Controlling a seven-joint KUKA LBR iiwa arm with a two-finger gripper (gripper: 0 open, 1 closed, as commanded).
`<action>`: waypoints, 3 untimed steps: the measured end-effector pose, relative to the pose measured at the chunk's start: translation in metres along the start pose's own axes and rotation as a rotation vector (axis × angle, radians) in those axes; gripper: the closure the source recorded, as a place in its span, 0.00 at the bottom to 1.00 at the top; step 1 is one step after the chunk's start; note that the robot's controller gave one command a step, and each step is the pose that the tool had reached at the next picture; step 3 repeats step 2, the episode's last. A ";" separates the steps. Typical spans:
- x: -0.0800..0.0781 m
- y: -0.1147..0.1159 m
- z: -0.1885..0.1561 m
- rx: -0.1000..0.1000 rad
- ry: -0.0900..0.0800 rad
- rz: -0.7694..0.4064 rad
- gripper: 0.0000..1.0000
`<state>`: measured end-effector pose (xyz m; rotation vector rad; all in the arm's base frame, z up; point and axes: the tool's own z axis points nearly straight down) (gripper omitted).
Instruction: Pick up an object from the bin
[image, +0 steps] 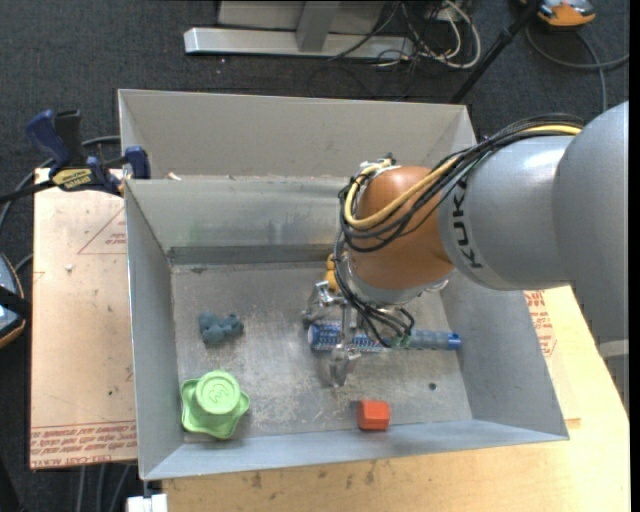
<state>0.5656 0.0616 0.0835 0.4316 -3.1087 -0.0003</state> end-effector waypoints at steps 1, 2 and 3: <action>-0.002 0.001 -0.003 0.000 -0.004 0.000 1.00; -0.015 -0.048 -0.162 0.004 -0.013 -0.191 1.00; -0.015 -0.048 -0.162 0.004 -0.013 -0.191 1.00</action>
Offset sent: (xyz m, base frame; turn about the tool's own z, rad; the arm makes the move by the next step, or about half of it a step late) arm 0.0000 0.0000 0.0000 0.0000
